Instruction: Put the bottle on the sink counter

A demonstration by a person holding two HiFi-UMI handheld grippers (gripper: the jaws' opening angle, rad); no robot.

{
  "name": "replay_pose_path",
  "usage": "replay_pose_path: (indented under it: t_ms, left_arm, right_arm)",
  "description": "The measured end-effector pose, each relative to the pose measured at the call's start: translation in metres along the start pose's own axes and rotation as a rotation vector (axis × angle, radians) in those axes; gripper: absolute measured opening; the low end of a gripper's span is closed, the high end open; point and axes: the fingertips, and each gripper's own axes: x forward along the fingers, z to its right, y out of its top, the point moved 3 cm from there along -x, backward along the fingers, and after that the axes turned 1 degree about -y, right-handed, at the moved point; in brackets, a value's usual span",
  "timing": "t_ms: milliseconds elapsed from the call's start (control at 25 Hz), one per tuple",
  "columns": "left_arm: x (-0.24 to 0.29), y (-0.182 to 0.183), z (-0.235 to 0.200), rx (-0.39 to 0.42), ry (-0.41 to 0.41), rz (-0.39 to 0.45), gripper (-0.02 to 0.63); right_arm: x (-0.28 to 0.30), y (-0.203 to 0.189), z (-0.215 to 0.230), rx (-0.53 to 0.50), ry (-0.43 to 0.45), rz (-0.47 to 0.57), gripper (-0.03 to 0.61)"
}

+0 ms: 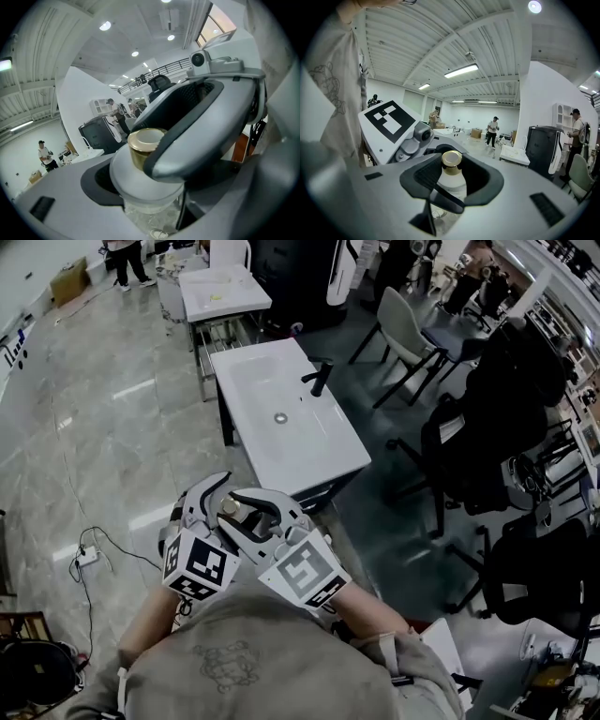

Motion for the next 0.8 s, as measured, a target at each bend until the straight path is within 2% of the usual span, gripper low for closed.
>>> replay_pose_path:
  t_ms: [280, 800]
  left_arm:
    - [0.018, -0.018, -0.055, 0.011, -0.027, -0.013, 0.328]
    - [0.062, -0.061, -0.17, -0.016, -0.093, -0.029, 0.328]
  right_arm:
    - [0.053, 0.006, 0.031, 0.028, -0.016, -0.008, 0.137]
    - [0.166, 0.012, 0.1, 0.084, -0.033, -0.068, 0.137]
